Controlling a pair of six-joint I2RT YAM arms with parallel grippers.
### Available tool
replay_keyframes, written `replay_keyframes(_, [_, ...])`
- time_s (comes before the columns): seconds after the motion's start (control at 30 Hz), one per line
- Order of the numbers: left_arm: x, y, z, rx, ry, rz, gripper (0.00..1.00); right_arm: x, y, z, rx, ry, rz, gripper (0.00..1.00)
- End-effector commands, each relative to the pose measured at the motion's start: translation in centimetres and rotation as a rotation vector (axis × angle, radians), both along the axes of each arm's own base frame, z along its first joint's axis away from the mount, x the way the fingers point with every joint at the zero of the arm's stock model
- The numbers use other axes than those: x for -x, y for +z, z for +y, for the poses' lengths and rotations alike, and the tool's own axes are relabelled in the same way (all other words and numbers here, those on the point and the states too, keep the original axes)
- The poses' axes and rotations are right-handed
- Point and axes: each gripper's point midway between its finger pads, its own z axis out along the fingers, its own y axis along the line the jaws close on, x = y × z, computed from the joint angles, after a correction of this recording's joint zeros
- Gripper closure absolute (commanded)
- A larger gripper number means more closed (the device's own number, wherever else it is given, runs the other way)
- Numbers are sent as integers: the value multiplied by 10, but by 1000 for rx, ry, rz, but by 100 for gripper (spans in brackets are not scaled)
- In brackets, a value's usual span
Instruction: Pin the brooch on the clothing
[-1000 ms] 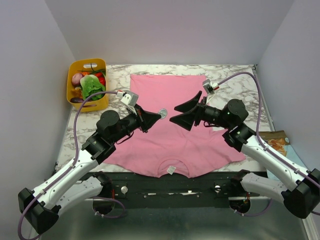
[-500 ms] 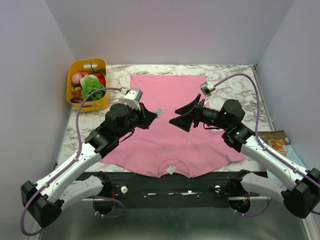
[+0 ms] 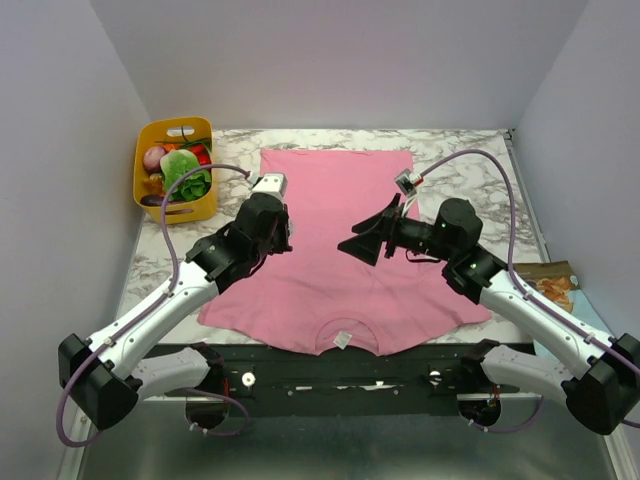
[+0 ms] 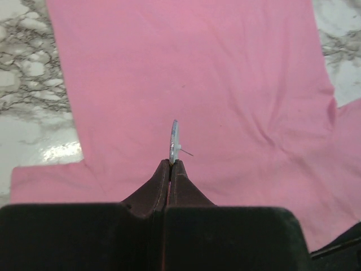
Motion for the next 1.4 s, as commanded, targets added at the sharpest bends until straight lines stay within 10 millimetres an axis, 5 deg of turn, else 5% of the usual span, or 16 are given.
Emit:
replay_keyframes(0.0, [-3, -12, 27, -150, 90, 28, 100, -5, -17, -2, 65, -30, 22, 0])
replay_keyframes(0.37, [-5, -22, 28, -215, 114, 93, 100, 1, -16, -13, 93, -54, 17, 0])
replay_keyframes(0.67, [-7, -44, 17, -260, 103, 164, 100, -8, -41, -16, 152, -103, 71, 0])
replay_keyframes(1.37, [-1, -97, 29, -556, 241, 286, 100, -34, -161, -52, 399, -360, 442, 0])
